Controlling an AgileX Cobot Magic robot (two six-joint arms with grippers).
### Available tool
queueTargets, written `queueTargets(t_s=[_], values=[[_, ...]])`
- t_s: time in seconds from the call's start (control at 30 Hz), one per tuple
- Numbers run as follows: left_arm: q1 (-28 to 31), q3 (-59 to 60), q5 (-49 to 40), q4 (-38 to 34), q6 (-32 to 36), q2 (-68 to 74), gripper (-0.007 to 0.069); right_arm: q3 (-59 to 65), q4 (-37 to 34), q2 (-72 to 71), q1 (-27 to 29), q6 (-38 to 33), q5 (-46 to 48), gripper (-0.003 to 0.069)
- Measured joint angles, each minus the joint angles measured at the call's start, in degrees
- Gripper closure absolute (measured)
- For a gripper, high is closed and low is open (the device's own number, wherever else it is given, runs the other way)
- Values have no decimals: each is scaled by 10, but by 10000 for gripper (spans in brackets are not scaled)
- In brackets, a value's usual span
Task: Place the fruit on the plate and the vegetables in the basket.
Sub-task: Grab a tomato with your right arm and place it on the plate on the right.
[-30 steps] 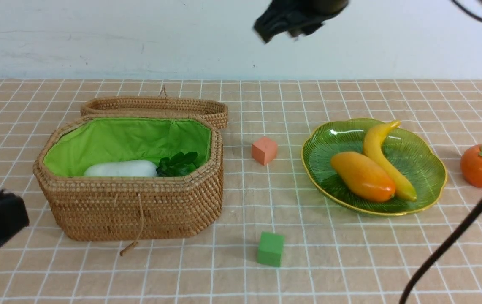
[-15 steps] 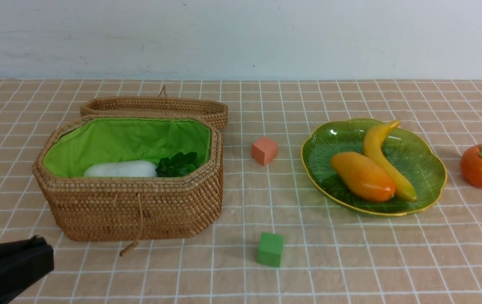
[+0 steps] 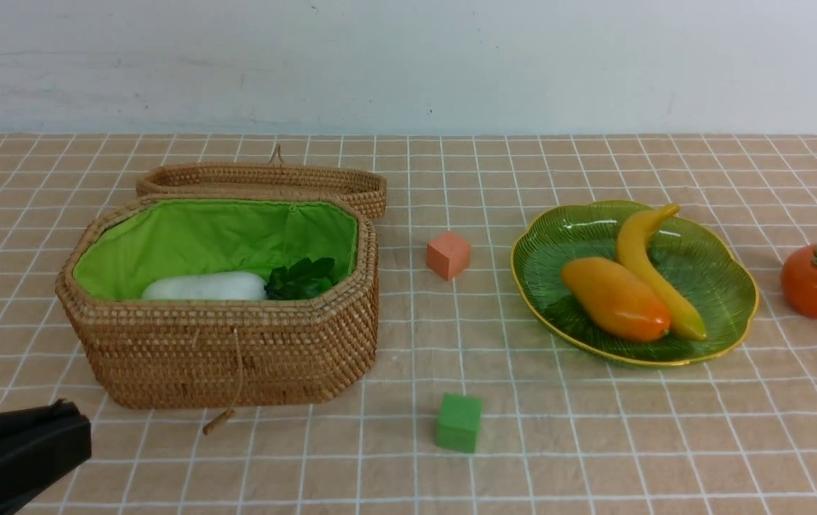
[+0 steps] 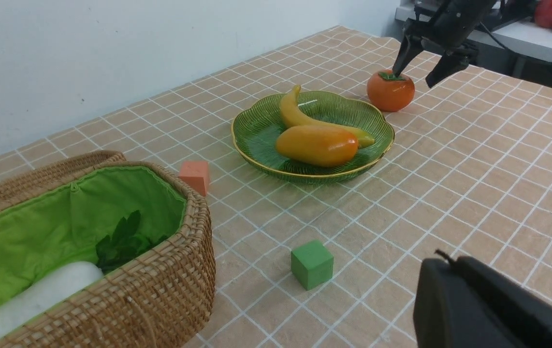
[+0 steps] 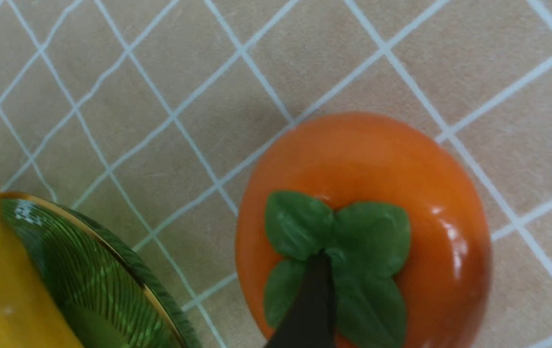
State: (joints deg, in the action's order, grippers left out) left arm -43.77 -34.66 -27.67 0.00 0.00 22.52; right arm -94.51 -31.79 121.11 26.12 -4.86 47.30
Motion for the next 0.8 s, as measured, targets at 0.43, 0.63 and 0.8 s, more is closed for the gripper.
queueTargets(t_s=[0.43,0.63,0.8], values=[[0,0,0,0,0,0,637,-1,-138,45,-5,-92,-18,45],[0,0,0,0,0,0,637,-1,-146,48,-21,-120,-28,105],[0,0,0,3,0,0,636,-2,-153,51,-27,-149,-30,153]])
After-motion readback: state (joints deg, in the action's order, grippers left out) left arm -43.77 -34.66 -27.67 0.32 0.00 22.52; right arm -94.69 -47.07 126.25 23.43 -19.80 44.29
